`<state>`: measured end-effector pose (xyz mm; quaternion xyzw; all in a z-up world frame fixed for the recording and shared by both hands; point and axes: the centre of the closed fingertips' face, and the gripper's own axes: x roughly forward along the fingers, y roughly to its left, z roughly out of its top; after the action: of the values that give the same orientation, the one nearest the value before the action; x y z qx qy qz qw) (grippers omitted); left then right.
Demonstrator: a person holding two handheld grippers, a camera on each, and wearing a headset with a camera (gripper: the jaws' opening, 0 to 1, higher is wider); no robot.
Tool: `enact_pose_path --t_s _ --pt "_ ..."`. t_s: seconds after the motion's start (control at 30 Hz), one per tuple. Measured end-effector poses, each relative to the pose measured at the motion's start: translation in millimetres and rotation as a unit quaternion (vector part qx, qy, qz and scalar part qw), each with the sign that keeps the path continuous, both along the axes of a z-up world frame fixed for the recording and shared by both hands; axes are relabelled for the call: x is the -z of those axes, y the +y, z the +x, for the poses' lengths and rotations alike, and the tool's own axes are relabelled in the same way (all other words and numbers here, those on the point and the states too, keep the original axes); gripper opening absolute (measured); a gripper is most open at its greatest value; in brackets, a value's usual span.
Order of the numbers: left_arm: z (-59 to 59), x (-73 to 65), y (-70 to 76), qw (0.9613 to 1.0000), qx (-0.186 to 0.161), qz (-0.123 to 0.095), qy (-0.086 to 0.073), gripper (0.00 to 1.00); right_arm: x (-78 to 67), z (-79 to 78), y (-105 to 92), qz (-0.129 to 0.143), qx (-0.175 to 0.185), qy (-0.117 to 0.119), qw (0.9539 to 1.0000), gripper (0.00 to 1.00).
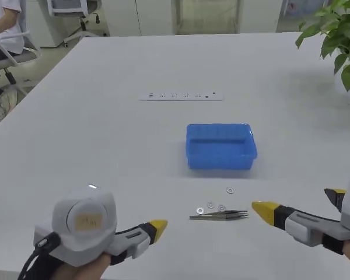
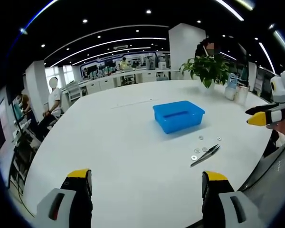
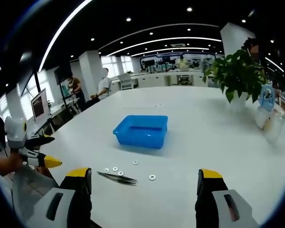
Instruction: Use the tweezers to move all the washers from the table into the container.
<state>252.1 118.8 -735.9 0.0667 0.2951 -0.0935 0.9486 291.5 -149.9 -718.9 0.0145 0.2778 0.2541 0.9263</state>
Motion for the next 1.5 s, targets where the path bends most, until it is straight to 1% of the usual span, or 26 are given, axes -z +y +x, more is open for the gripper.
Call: enact_pose_path --t_s 0.17,0.2,0.27,0.33,0.4,0.43,0.53,0.67,0.77,0.9,1.0,1.07,1.13,1.17,1.27,1.4,1.5 --pt "0.0 0.6 -2.6 1.0000 0.005 -0.003 0.003 0.99 -1.3 0.2 0.1 0.001 -0.001 -0.003 1.0000 0.92" --pt "0.6 -0.2 -3.6 1.0000 0.005 -0.008 0.001 0.99 -1.8 0.3 0.0 0.003 0.000 -0.003 1.0000 0.92" --pt "1.6 -1.3 -3.8 0.9999 0.003 -0.010 -0.001 0.99 -3.2 0.0 0.4 0.006 0.000 -0.004 1.0000 0.92" --pt "1.3 0.4 -4.7 0.9999 0.004 -0.013 0.004 0.96 -2.5 -0.3 0.7 0.006 -0.002 -0.003 1.0000 0.91" --pt "1.7 -0.1 -4.7 0.9999 0.006 -0.008 0.002 0.94 -1.7 -0.3 1.9 0.002 -0.004 -0.003 1.0000 0.91" --pt "2.1 -0.7 -4.8 1.0000 0.010 -0.001 0.000 0.94 -1.6 -0.4 2.5 0.001 -0.006 -0.004 1.0000 0.92" --pt "2.1 0.3 -8.3 0.9998 0.018 -0.003 0.005 0.93 -0.7 -1.2 4.6 -0.004 -0.011 -0.003 0.9999 0.92" --pt "3.2 0.5 -13.4 0.9995 0.030 0.004 0.008 0.92 -0.5 -2.4 6.1 -0.005 -0.016 -0.001 0.9999 0.92" --pt "6.9 0.1 -17.5 0.9992 0.037 0.000 0.013 0.91 -1.6 -3.2 6.6 -0.006 -0.018 -0.002 0.9998 0.92" --pt "11.4 0.1 -21.5 0.9987 0.046 0.002 0.020 0.91 -2.7 -3.6 7.4 -0.001 -0.017 0.000 0.9999 0.92" --pt "17.4 -0.2 -24.6 0.9985 0.048 -0.007 0.024 0.90 -1.6 -3.4 6.4 -0.002 -0.015 0.003 0.9999 0.92" --pt "19.3 0.2 -26.8 0.9982 0.052 -0.008 0.027 0.89 -2.2 -3.7 6.7 0.001 -0.014 0.004 0.9999 0.92" --pt "21.7 2.0 -28.2 0.9979 0.056 -0.009 0.031 0.88 -2.6 -4.0 6.8 0.000 -0.013 0.008 0.9999 0.92" --pt "23.0 3.5 -29.9 0.9975 0.061 -0.010 0.035 0.88 -4.4 -3.5 7.4 0.005 -0.011 0.008 0.9999 0.91" --pt "25.2 7.3 -33.9 0.9965 0.073 -0.005 0.041 0.87 -8.8 -1.7 10.3 0.017 -0.010 0.009 0.9998 0.92" --pt "31.0 11.5 -41.0 0.9951 0.086 -0.012 0.048 0.86 -12.6 0.2 13.6 0.017 -0.013 0.007 0.9997 0.92" --pt "35.5 14.3 -46.6 0.9940 0.096 -0.011 0.052 0.85 -12.6 0.8 14.2 0.016 -0.015 0.008 0.9997 0.92"
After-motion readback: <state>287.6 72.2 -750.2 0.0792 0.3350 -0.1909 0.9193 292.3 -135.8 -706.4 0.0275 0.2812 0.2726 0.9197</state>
